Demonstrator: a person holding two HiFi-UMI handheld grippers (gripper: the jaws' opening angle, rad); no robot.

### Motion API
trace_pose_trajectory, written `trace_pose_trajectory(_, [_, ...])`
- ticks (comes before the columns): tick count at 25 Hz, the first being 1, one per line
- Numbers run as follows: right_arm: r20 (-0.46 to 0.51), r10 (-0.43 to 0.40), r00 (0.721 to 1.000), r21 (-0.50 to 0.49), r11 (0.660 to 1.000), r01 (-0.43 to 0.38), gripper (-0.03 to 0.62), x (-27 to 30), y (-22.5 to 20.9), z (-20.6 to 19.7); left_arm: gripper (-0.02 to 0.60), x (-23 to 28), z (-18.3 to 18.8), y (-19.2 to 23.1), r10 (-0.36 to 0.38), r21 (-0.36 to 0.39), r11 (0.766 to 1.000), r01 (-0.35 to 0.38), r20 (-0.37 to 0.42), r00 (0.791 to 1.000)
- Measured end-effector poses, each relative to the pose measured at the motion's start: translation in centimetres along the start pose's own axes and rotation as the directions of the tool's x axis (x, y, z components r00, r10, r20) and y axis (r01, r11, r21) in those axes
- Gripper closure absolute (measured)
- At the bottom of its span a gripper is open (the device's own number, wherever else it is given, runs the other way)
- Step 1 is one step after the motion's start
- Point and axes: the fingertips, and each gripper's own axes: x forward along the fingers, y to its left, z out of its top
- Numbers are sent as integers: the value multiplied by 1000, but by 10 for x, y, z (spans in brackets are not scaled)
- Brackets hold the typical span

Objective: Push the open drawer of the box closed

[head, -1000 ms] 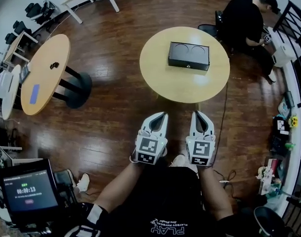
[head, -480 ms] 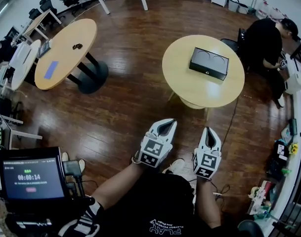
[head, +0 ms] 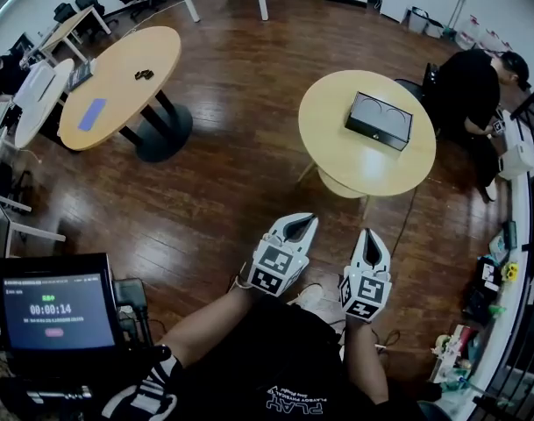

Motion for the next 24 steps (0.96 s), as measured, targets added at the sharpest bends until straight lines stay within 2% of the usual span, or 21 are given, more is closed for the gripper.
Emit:
trace_pose_trajectory(6, [43,-1,999,-41,999,3,589,-1,11,12,584,5,2,1,-19,20,1000,19,24,1000])
trace_pose_trajectory(12, [66,-11,998,-41,999,14,589,-1,3,19,584,12,19,-1,-26,43,999,23,70,997])
trace_pose_trajectory(24, [59,-7,998,-48,999,10,589,-1,8,13,584,9,10,-1,-34,41,999,32,59,998])
